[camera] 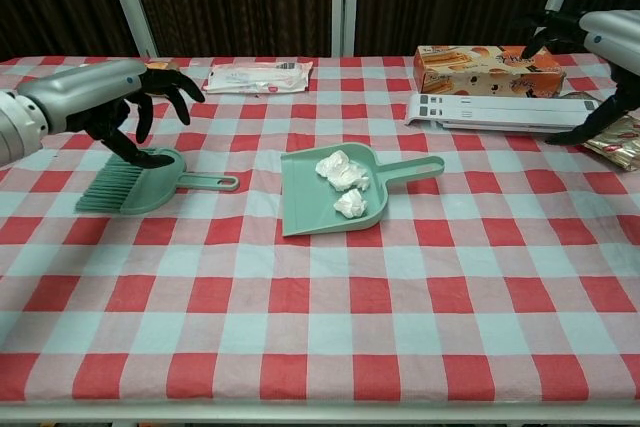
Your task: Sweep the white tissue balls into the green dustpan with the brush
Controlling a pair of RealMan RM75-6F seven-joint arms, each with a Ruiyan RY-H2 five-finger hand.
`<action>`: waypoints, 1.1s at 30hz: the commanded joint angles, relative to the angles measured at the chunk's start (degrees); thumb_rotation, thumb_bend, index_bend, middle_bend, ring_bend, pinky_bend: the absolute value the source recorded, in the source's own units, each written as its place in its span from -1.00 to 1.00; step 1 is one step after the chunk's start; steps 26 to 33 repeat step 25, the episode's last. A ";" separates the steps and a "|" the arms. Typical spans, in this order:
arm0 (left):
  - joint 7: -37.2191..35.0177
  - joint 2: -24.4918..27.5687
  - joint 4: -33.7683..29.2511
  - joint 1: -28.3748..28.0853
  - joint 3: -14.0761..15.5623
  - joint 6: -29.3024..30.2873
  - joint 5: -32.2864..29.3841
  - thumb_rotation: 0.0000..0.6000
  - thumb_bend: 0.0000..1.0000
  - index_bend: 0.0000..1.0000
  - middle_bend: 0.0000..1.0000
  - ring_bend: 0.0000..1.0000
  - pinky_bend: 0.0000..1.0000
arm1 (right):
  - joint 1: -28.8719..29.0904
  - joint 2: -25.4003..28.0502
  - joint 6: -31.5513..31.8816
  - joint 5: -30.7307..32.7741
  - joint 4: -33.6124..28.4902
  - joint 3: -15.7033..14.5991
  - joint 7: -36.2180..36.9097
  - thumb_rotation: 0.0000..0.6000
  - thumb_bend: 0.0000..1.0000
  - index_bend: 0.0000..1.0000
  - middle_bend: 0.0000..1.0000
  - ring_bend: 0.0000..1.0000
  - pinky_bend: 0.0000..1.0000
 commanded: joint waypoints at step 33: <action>8.67 21.66 -15.39 31.36 9.59 33.81 -0.68 1.00 -0.58 -0.55 -0.62 -0.68 -0.54 | -19.02 19.04 15.39 -6.18 -3.39 -6.04 17.98 1.00 -0.56 -0.95 -0.65 -0.99 -0.93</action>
